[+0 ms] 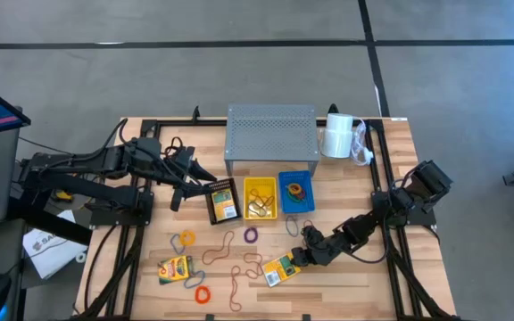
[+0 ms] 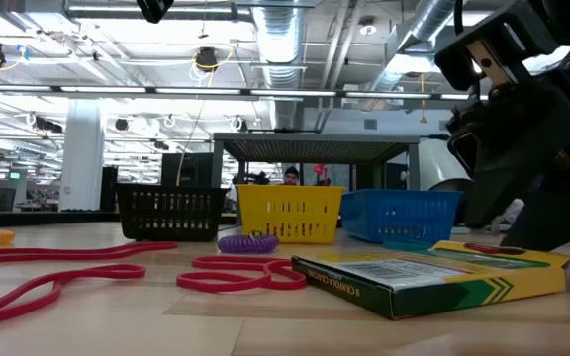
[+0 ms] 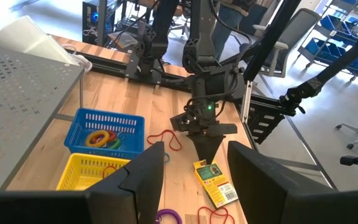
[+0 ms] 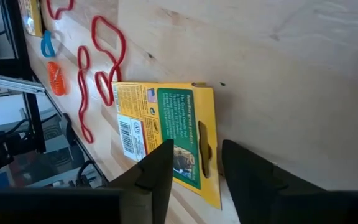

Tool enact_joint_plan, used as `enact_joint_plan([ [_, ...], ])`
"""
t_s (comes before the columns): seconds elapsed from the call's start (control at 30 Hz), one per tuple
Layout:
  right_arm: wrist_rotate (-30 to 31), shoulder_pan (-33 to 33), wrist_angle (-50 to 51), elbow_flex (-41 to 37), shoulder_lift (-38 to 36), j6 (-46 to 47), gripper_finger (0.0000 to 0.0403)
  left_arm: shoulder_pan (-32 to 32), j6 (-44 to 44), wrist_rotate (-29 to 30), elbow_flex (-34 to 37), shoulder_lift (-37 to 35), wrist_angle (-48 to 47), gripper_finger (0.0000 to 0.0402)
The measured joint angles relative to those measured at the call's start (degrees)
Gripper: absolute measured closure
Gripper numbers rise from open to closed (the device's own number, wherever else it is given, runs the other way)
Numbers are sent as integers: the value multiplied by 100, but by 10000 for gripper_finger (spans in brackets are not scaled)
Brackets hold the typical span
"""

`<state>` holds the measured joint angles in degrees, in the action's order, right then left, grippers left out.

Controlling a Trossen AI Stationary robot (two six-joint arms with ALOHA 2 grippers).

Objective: Pick & Place Office Desk Supplies
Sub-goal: Put the crayon box into the black basket

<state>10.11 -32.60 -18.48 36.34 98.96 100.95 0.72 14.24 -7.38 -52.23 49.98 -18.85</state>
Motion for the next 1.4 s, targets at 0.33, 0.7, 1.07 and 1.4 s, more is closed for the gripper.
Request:
enact_joint_plan([
  [0.33, 2, -4, -21, 0, -13, -86, 395, -1, 0, 0, -2, 0, 0, 230],
  [0.7, 0, -64, -136, 0, -17, -33, 401, 1, 0, -6, 0, 0, -4, 230],
  [1.07, 492, -479, -553, 7, -608, -298, 402, 1, 24, -546, -1, 0, -20, 230],
  [1.4, 1117, -275, -615, 7, -1747, -1359, 403, -33, 446, -1204, -5, 330, 292, 230],
])
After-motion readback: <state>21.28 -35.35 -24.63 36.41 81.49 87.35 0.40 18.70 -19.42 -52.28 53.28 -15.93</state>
